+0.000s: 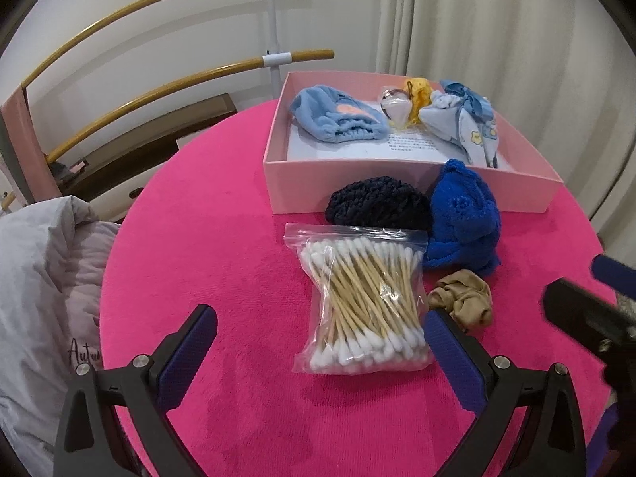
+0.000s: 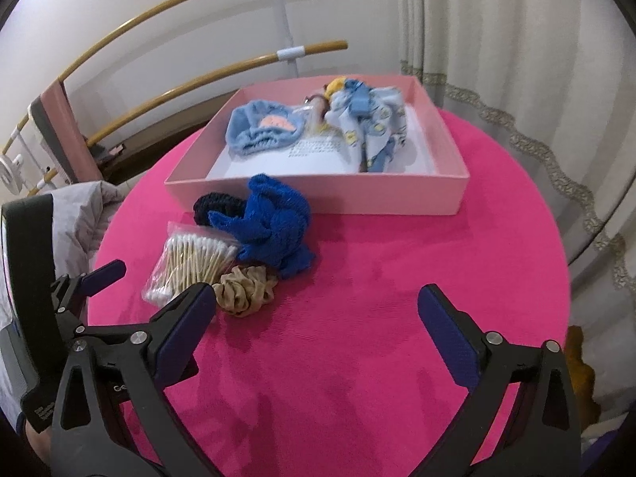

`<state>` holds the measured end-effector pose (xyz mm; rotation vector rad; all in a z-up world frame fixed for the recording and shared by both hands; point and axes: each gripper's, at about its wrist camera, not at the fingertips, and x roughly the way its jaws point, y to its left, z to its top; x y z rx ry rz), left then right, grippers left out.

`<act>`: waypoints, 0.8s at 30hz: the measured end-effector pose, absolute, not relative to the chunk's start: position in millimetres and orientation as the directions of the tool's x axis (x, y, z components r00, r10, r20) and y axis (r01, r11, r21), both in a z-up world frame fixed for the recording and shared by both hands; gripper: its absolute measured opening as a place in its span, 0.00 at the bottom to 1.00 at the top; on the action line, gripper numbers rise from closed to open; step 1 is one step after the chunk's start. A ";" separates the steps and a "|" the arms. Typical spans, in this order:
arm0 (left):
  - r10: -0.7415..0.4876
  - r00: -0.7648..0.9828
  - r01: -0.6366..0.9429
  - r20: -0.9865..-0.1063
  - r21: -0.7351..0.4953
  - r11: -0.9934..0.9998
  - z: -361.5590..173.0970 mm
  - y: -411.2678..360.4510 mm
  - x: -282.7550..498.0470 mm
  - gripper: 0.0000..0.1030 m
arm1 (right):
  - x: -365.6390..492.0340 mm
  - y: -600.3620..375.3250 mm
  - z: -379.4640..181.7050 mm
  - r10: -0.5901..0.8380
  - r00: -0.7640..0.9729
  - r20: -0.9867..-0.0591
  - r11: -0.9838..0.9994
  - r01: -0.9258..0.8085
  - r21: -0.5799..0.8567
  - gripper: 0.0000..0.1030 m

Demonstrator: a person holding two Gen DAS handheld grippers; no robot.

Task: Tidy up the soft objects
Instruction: 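Grasp the cotton swab bag with the left tool while the right tool grasps the tan scrunchie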

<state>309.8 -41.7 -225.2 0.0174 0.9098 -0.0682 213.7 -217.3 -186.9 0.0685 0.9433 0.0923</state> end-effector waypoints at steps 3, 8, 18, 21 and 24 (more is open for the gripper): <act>-0.053 0.603 0.075 -0.796 -0.010 0.997 -229.9 -45.0 314.2 1.00 | 218.0 -215.2 -192.5 0.112 0.573 -0.812 0.994 -0.050 0.102 0.93; -0.062 0.582 0.079 -0.811 -0.019 0.997 -242.0 -46.1 321.3 0.94 | 222.2 -215.9 -196.2 0.105 0.564 -0.819 0.994 -0.046 0.096 0.93; -0.082 0.585 0.079 -0.807 -0.044 0.996 -240.6 -25.3 324.3 0.56 | 232.6 -198.1 -212.0 0.167 0.526 -0.834 0.986 -0.099 0.135 0.83; -0.079 0.586 0.077 -0.807 -0.042 0.996 -238.7 -21.4 323.5 0.55 | 234.6 -193.8 -215.3 0.189 0.518 -0.835 0.982 -0.105 0.157 0.80; -0.065 0.589 0.078 -0.805 -0.024 0.997 -239.3 -20.3 324.9 0.59 | 236.7 -192.1 -217.5 0.208 0.508 -0.836 0.978 -0.110 0.177 0.76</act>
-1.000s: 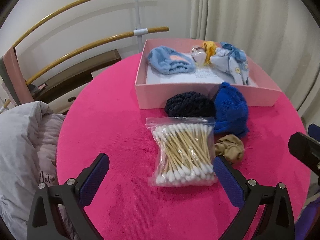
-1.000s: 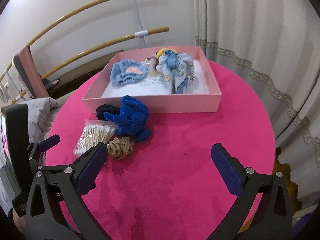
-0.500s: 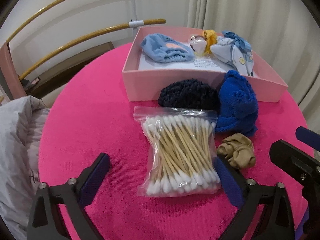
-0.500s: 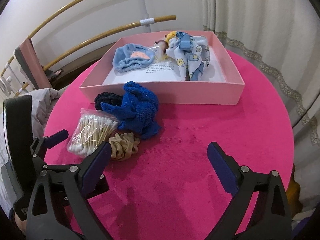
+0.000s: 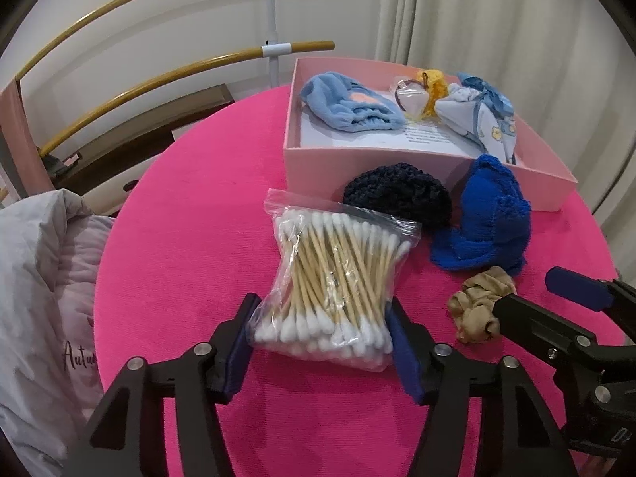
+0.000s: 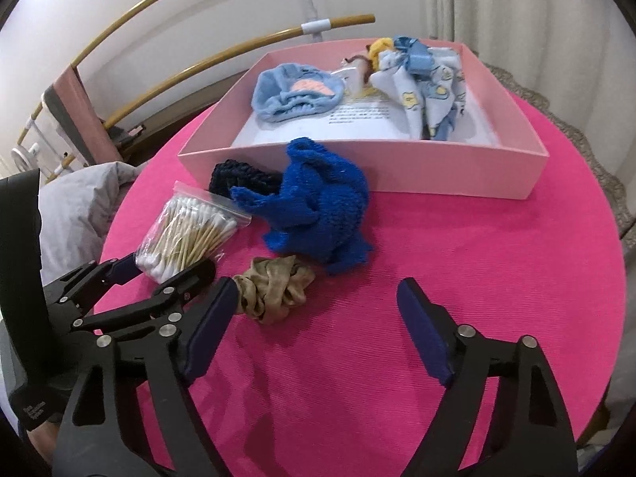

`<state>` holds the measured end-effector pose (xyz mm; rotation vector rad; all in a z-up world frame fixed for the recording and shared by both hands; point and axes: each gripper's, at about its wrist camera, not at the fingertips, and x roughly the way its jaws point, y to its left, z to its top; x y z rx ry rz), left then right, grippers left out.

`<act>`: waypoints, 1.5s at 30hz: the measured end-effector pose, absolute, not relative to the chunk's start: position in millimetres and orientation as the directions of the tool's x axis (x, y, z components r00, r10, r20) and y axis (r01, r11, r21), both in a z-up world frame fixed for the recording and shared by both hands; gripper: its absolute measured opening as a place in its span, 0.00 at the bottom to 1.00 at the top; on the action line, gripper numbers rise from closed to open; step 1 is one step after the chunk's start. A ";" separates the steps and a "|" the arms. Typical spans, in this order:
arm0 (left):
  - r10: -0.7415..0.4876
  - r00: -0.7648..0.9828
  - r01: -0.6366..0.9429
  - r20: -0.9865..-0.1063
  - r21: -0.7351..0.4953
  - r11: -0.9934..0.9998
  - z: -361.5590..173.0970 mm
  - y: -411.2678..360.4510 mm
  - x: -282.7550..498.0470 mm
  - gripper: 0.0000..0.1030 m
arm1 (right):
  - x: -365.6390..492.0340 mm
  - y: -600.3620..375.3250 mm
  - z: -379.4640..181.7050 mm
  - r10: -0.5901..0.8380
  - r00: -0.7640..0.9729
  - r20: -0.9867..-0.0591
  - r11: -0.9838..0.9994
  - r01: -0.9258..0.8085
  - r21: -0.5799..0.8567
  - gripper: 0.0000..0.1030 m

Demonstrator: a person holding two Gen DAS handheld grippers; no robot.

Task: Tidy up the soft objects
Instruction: 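Grasp the cotton swab bag with the left tool while the right tool grasps the tan scrunchie, then carry the swab bag and scrunchie into the pink box and open both tools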

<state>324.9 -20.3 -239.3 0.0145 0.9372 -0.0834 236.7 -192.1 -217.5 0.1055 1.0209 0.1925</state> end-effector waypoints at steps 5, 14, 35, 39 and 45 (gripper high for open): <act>-0.069 0.588 0.081 -0.806 -0.026 0.996 -238.9 -17.0 332.2 0.68 | 242.1 -192.6 -224.1 0.264 0.481 -0.836 0.964 -0.115 0.238 0.74; -0.090 0.589 0.091 -0.803 -0.045 0.995 -237.5 -8.7 332.5 0.52 | 253.8 -183.5 -231.6 0.319 0.469 -0.824 0.947 -0.125 0.295 0.52; -0.113 0.601 0.089 -0.791 -0.075 0.993 -211.9 -19.3 296.1 0.45 | 223.6 -193.9 -211.2 0.277 0.509 -0.815 0.961 -0.138 0.241 0.24; -0.109 0.626 0.089 -0.772 -0.068 0.994 -195.4 -20.6 284.9 0.45 | 217.9 -197.4 -199.7 0.259 0.531 -0.807 0.966 -0.135 0.221 0.24; -0.106 0.667 0.092 -0.738 -0.059 0.994 -165.6 -21.8 276.4 0.45 | 216.0 -202.5 -177.2 0.230 0.573 -0.786 0.973 -0.134 0.187 0.24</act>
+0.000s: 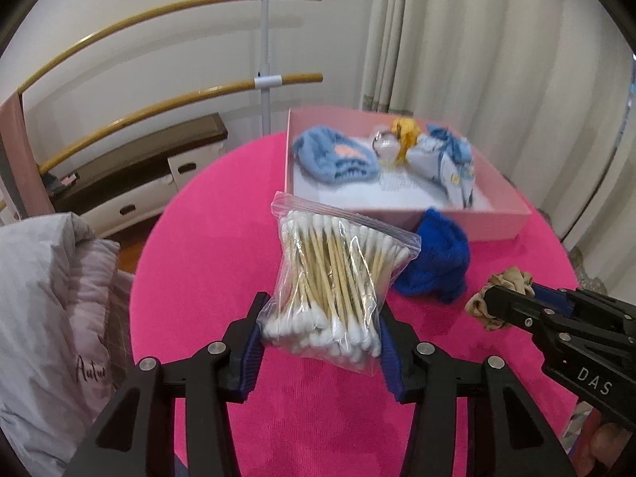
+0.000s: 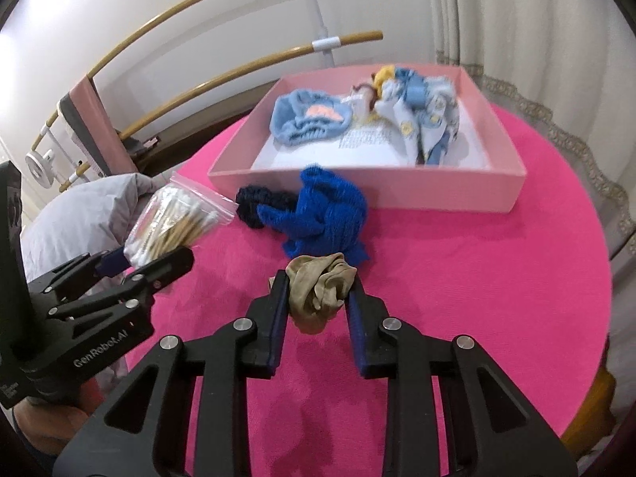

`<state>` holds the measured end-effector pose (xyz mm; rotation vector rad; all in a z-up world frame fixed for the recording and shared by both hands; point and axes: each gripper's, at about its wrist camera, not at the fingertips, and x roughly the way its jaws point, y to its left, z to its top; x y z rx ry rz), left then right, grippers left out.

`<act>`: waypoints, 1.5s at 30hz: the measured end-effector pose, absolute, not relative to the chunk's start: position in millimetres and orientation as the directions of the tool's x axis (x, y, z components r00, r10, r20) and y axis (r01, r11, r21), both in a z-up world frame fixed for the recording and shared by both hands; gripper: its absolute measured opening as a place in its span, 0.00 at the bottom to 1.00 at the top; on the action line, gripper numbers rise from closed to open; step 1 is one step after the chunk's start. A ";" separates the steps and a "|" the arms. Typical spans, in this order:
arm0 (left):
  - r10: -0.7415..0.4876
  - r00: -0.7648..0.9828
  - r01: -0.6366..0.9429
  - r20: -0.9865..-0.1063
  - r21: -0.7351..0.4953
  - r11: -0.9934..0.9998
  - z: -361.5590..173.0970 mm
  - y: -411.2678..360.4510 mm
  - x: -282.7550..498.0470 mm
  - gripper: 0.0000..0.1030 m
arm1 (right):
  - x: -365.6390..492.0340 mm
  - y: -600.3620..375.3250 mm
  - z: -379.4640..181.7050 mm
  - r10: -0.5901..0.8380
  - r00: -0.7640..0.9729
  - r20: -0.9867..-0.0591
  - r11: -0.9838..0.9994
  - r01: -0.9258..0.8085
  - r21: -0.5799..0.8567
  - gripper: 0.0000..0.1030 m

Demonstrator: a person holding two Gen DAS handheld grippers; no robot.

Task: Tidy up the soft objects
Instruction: 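Carry the swab bag and scrunchie into the pink box and open both tools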

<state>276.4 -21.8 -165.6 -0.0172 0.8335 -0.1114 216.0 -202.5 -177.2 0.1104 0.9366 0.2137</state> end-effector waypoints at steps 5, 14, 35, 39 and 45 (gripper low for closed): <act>-0.111 0.701 0.104 -0.705 -0.054 0.993 -138.8 -24.6 278.9 0.45 | 226.9 -210.5 -145.9 0.202 0.626 -0.753 0.979 -0.135 0.150 0.24; -0.146 0.742 0.113 -0.654 -0.092 0.989 -87.8 -20.5 312.3 0.45 | 281.6 -219.3 -84.5 0.157 0.705 -0.692 0.986 -0.146 0.076 0.24; -0.183 0.645 0.105 -0.742 -0.152 0.983 -88.7 -33.5 420.6 0.45 | 397.4 -219.2 -130.7 0.159 0.590 -0.791 0.986 -0.132 0.099 0.25; -0.182 0.623 0.100 -0.761 -0.153 0.983 -92.9 -37.0 438.9 0.45 | 402.9 -220.7 -138.6 0.160 0.575 -0.803 0.986 -0.133 0.101 0.25; -0.175 0.595 0.105 -0.784 -0.140 0.985 -97.6 -46.5 455.1 0.46 | 410.2 -217.9 -148.8 0.163 0.549 -0.820 0.985 -0.139 0.103 0.27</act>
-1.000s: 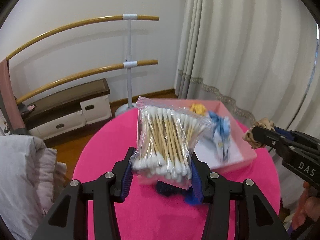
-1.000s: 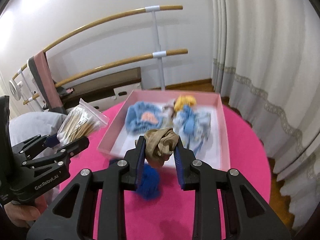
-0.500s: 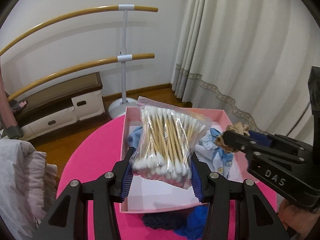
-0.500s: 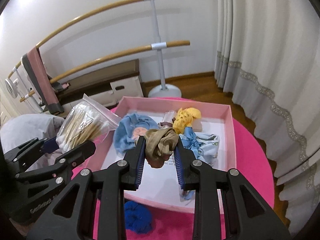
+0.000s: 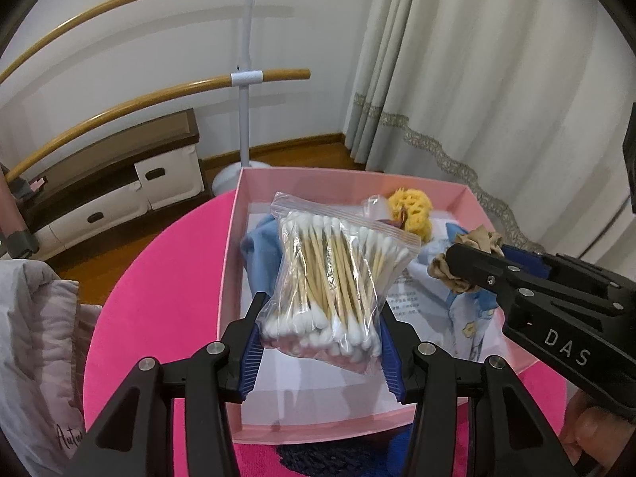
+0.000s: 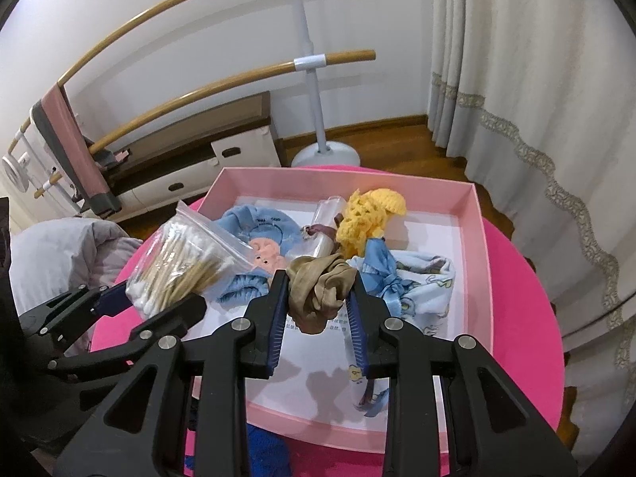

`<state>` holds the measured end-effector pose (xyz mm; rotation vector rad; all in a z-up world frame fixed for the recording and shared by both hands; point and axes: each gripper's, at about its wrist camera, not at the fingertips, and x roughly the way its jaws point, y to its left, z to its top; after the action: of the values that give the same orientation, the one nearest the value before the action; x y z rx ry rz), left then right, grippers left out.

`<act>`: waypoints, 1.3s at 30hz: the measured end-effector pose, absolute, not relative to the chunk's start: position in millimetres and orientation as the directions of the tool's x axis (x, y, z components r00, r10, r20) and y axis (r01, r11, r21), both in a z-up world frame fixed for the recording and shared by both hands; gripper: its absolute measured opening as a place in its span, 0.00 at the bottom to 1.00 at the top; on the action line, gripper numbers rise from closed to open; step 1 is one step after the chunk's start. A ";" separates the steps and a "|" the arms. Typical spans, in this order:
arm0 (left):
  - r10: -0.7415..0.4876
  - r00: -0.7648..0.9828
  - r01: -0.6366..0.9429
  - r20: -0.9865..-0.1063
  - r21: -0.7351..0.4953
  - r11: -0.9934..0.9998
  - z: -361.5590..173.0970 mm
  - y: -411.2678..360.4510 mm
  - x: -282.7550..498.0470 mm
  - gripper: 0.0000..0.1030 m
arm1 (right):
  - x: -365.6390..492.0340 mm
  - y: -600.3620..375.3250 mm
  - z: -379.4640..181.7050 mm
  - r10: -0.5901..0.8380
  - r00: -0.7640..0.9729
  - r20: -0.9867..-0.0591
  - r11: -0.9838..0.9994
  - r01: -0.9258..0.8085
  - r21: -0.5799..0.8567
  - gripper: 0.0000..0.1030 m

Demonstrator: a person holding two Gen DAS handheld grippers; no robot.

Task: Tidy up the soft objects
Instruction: 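Carry the swab bag and scrunchie into the pink box and open both tools, then withdraw both tools from the box and hold above the table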

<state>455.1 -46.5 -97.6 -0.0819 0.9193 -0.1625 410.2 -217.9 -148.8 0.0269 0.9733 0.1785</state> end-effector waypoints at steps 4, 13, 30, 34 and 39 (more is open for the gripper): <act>-0.169 0.582 0.108 -0.795 -0.130 0.986 -100.9 -51.9 461.0 0.48 | 412.1 -218.4 -154.6 0.162 0.538 -0.827 0.985 -0.133 0.107 0.30; -0.139 0.577 0.089 -0.805 -0.108 0.990 -112.7 -62.6 472.0 0.67 | 408.4 -222.4 -156.7 0.175 0.546 -0.819 0.984 -0.124 0.128 0.54; -0.049 0.672 0.049 -0.739 -0.021 0.999 -106.8 -50.8 426.5 0.99 | 375.3 -231.4 -128.3 0.157 0.646 -0.747 0.987 -0.084 0.134 1.00; -0.046 0.689 0.051 -0.723 -0.015 0.999 -101.7 -51.3 414.3 0.99 | 362.3 -233.9 -122.0 0.146 0.666 -0.732 0.988 -0.069 0.135 1.00; -0.043 0.713 0.054 -0.700 -0.006 0.999 -93.9 -51.6 393.3 0.99 | 339.7 -237.9 -114.3 0.140 0.692 -0.708 0.989 -0.058 0.140 1.00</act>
<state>393.3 -51.6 -93.9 0.0149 0.7750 -0.0535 339.7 -237.9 -114.3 0.1093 0.7995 0.1109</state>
